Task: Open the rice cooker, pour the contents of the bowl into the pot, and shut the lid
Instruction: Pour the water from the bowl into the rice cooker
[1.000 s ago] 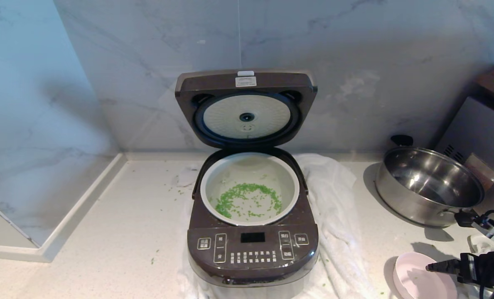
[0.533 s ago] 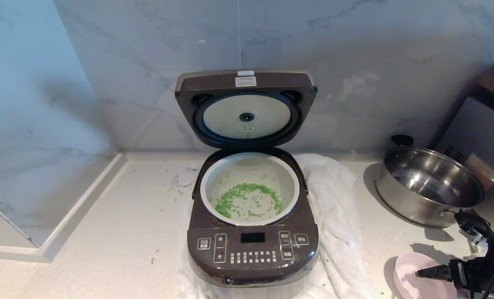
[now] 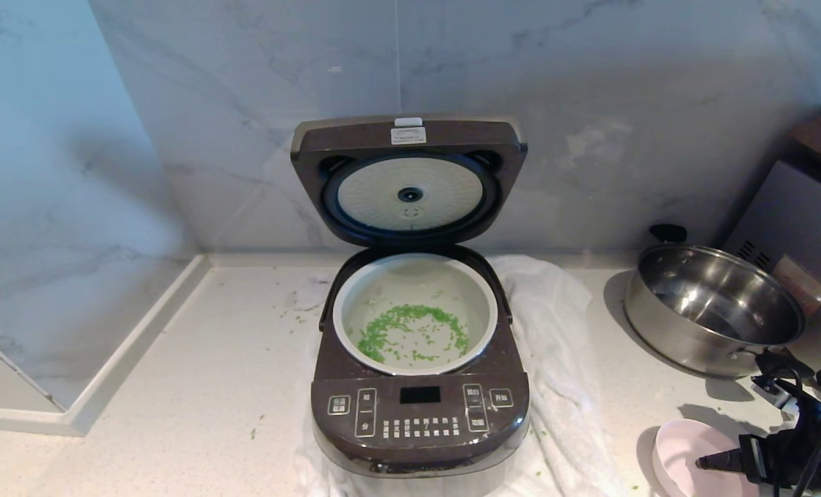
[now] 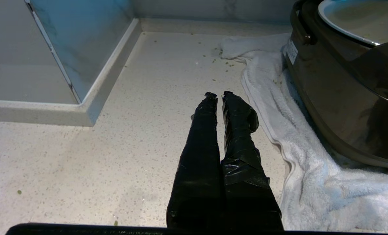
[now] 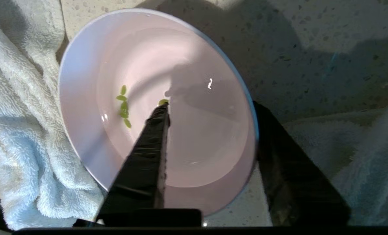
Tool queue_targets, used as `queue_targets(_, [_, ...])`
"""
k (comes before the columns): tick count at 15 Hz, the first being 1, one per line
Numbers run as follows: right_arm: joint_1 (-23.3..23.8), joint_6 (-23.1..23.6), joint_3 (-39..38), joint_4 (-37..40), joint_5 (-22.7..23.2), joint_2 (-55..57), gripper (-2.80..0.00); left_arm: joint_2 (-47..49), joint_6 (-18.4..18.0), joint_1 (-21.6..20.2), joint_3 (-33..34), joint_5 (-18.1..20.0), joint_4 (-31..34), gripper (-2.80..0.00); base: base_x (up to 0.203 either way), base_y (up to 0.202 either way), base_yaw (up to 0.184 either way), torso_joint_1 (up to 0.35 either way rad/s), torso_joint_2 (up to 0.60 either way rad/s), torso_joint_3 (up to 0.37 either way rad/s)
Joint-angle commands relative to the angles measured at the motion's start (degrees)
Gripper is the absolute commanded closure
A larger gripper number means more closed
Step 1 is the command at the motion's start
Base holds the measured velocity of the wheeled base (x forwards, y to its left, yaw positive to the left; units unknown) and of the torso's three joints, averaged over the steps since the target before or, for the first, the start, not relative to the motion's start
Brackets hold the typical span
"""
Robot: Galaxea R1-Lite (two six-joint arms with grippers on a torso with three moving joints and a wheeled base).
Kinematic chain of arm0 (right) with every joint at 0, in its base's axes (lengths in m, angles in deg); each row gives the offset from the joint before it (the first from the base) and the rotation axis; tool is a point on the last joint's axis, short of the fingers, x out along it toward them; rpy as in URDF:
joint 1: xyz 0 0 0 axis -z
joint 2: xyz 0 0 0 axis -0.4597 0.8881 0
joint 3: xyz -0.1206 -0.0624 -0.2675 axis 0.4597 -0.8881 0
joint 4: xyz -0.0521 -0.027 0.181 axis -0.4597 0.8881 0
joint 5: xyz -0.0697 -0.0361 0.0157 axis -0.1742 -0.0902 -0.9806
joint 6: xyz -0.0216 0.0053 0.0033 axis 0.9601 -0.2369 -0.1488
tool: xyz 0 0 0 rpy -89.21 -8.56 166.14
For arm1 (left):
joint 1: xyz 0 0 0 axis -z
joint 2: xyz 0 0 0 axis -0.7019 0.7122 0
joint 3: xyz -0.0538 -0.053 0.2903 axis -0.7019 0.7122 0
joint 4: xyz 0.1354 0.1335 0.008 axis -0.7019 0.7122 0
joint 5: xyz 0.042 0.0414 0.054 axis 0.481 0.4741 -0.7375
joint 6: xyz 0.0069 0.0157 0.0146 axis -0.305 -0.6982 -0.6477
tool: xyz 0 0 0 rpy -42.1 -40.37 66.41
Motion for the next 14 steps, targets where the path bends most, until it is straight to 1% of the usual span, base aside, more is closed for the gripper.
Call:
queue_targets(1, [0.0,0.1,-0.1,-0.1,0.2,0.0,0.00,0.0,0.0,0.0,0.4,0.0,0.0,0.00,0.000,0.000,0.000,0.000,0.00,0.000])
queue_targets(8, [0.1,0.0,-0.7,0.0,-0.1,-0.5,0.00,0.0,0.0,0.0,0.4,0.1,0.0,0.00,0.000,0.000,0.000,0.000,0.00,0.000])
queue_targets(11, [0.1,-0.5,-0.7,0.7,-0.1,-3.9,0.00,0.0,0.0,0.0,0.4,0.0,0.0,0.00,0.000,0.000,0.000,0.000,0.00,0.000])
queue_targets(13, [0.0,-0.6,-0.1,4.8,0.0,-8.7,0.00,0.0,0.0,0.0,0.4,0.0,0.0,0.00,0.000,0.000,0.000,0.000,0.00,0.000])
queue_targets(14, [0.0,-0.6,1.5,10.2,0.1,-11.5,0.00,0.0,0.0,0.0,0.4,0.0,0.0,0.00,0.000,0.000,0.000,0.000,0.00,0.000])
